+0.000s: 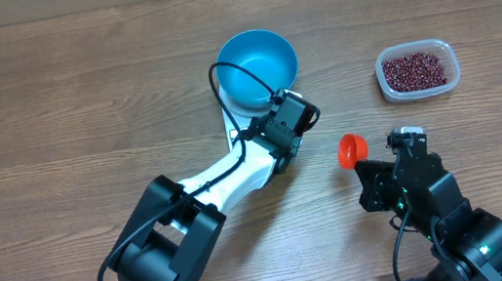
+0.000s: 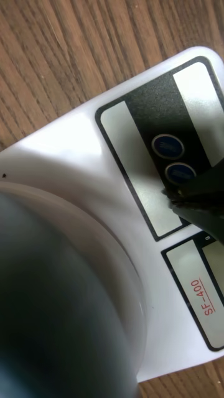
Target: Scoop item into bowl and weigh 150g on scale
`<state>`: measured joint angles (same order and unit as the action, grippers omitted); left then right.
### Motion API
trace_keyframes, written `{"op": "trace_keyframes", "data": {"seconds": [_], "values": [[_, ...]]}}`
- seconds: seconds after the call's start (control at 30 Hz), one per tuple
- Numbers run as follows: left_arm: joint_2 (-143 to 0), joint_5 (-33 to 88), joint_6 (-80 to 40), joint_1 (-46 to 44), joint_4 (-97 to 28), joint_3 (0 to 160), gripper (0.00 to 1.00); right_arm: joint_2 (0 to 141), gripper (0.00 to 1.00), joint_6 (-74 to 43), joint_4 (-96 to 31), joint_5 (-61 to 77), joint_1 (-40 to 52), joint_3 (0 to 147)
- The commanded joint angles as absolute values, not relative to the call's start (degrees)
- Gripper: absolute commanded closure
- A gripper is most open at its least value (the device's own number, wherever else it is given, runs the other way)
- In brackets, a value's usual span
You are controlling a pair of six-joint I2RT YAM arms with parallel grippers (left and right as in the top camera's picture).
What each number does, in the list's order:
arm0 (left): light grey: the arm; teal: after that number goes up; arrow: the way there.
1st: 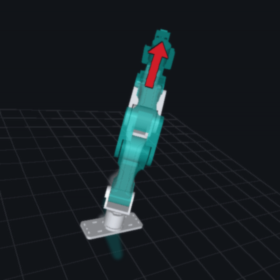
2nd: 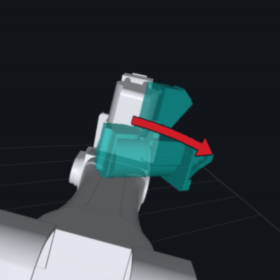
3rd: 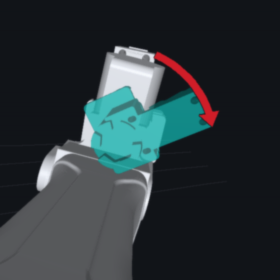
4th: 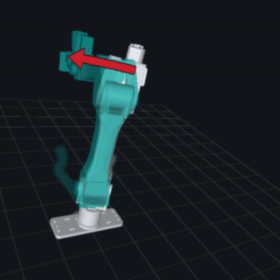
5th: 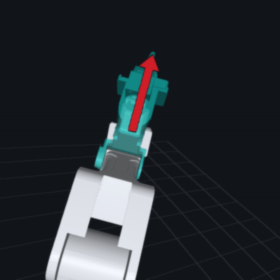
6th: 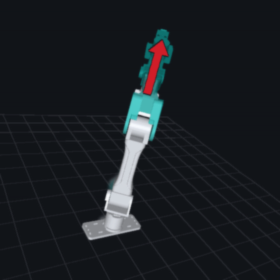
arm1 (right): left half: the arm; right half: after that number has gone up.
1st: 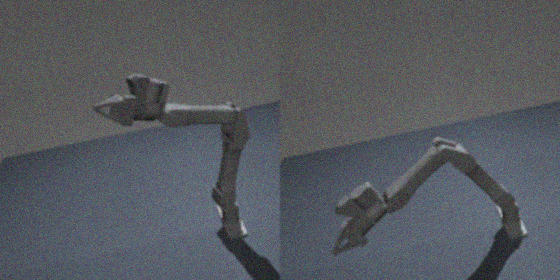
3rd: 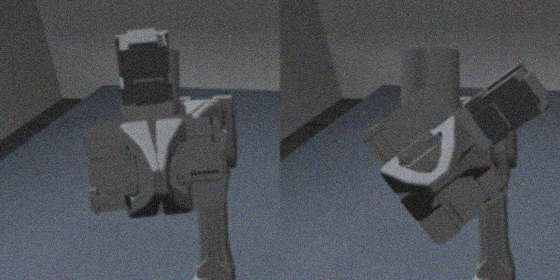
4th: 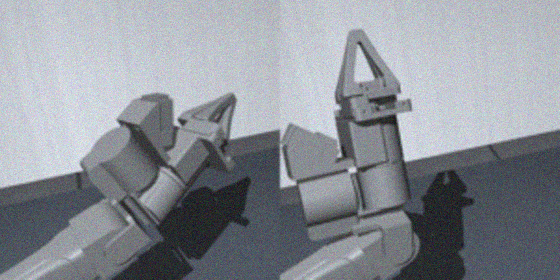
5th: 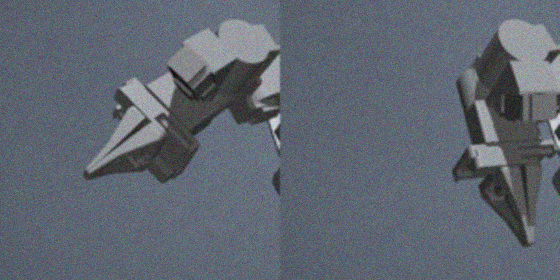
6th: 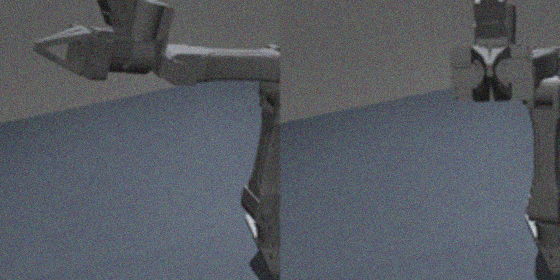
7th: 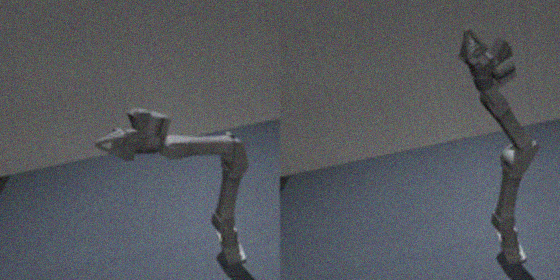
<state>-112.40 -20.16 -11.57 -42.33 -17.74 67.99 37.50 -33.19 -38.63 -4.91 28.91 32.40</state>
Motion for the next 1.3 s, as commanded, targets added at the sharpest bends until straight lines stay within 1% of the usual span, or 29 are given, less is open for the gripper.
{"op": "trace_keyframes", "data": {"seconds": [0.0, 0.13, 0.37, 0.5, 0.7, 0.83, 1.0, 1.1, 1.27], "values": [[-113.16, -19.51, -10.72, -42.00, -16.88, 64.97, 0.96, 37.08, 0.96, -32.88, -38.48, -5.54, 28.73, 33.63], [-113.16, -19.73, -10.70, -42.00, -16.34, 64.60, 0.96, 37.08, 0.96, -32.88, -38.48, -5.52, 28.75, 33.63], [-112.73, -23.64, -10.70, -42.02, -16.69, 64.75, 0.96, 37.08, 0.96, -32.88, -38.48, -5.52, 28.75, 33.63], [-110.10, -23.24, -10.76, -42.06, -19.53, 66.22, 0.96, 37.08, 0.96, -32.91, -38.37, -5.52, 28.75, 33.63], [-103.28, -17.61, -10.68, -42.13, -29.50, 70.87, 0.96, 37.08, 0.96, -32.93, -37.76, -5.50, 28.75, 33.63], [-99.13, -13.45, -10.70, -42.13, -32.86, 71.48, 0.96, 37.08, 0.96, -32.91, -37.63, -5.50, 28.75, 33.63], [-91.98, -11.53, -11.40, -42.13, -34.02, 71.66, 0.97, 37.08, 0.97, -32.97, -37.56, -5.43, 28.75, 33.63], [-87.64, -11.53, -11.38, -42.00, -33.91, 72.60, 0.96, 37.08, 0.96, -33.50, -36.49, -3.31, 28.75, 33.63], [-80.93, -11.55, -11.38, -42.00, -32.86, 73.14, 0.93, 37.08, 0.96, -40.12, -35.66, -2.11, 28.75, 33.63]]}}
